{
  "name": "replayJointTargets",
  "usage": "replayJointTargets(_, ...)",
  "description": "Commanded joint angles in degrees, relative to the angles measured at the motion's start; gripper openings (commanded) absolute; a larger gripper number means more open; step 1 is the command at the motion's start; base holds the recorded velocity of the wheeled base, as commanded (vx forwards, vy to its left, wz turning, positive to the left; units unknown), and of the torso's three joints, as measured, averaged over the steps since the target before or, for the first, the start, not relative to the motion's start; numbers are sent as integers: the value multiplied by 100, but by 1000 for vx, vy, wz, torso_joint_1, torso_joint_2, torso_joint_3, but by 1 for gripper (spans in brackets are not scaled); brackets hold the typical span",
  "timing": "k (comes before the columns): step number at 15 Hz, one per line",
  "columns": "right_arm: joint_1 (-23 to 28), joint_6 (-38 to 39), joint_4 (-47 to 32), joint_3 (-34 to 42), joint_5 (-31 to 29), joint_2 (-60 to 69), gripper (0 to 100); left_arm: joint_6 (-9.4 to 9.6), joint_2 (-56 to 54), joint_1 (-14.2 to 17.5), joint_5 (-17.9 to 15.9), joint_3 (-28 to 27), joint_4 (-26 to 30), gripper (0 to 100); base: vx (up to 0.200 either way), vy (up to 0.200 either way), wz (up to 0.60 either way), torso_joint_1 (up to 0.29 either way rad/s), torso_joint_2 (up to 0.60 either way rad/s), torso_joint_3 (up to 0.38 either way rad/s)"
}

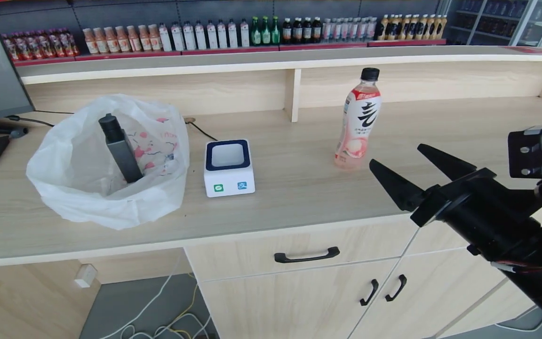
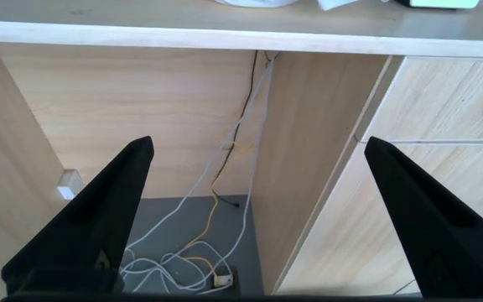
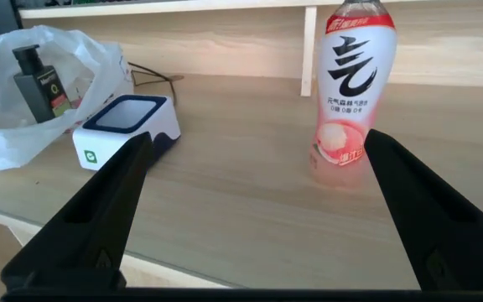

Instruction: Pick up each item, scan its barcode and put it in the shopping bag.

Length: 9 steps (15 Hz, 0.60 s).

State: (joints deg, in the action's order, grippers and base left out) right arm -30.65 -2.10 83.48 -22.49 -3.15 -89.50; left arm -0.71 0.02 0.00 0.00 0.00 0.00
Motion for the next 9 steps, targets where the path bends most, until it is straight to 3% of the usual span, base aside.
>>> replayJointTargets(1,-3,-1,1,-27,7,-67,100,0,-2,0,0,0,0,100,0,-200,0,2,2,2)
replayJointTargets(4,-3,-1,1,-45,7,-138,100,0,-2,0,0,0,0,100,0,-200,0,4,1,2)
replayJointTargets(9,59,-89,19,-150,-37,-331,100,53,-2,0,0,0,0,100,0,0,0,0,0,0)
